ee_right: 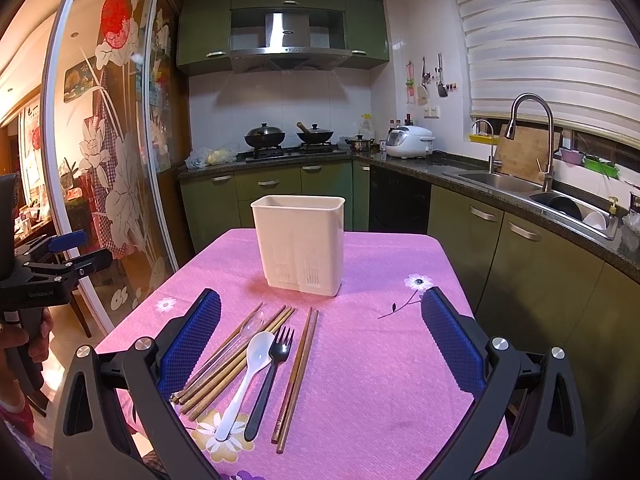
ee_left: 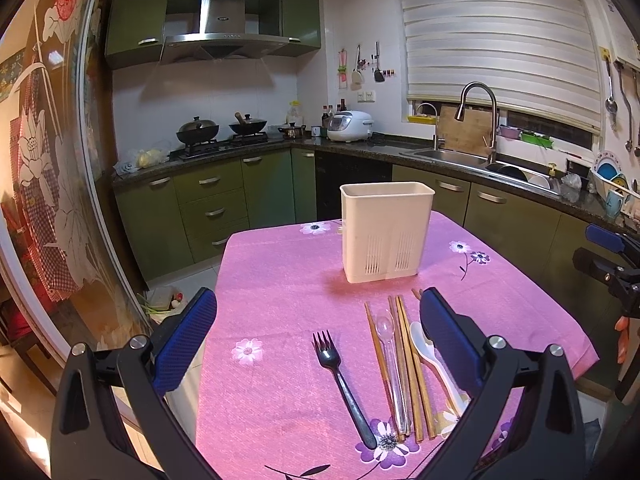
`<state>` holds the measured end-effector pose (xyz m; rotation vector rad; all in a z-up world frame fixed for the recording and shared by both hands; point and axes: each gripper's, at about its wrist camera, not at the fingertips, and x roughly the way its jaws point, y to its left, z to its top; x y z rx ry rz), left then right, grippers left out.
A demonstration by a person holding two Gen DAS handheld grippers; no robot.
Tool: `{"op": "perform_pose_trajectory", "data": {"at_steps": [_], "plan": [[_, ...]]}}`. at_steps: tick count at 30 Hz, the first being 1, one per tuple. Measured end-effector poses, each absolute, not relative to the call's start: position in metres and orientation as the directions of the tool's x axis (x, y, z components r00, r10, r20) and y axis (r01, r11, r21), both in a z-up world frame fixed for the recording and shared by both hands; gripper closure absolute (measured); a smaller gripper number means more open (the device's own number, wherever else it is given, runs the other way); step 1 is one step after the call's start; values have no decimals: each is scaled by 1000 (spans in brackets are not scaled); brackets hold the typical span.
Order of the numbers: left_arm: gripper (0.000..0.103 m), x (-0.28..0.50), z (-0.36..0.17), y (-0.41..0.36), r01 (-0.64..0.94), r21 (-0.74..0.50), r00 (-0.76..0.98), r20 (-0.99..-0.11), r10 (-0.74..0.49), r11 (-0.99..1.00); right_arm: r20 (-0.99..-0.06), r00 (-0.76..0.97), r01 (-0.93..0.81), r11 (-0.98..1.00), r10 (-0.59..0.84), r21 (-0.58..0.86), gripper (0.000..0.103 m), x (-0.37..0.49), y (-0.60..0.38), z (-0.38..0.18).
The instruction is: Organize utensils
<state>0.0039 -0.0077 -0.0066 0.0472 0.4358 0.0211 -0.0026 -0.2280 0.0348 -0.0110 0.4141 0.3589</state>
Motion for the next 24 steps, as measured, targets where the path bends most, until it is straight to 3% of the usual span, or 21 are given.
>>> {"op": "perform_pose_trajectory", "data": {"at_steps": [24], "plan": [[6, 5, -13, -6, -4, 57, 904, -428, 28, 998, -410, 850, -342, 939, 331, 50, 4, 0, -226, 32]]}}
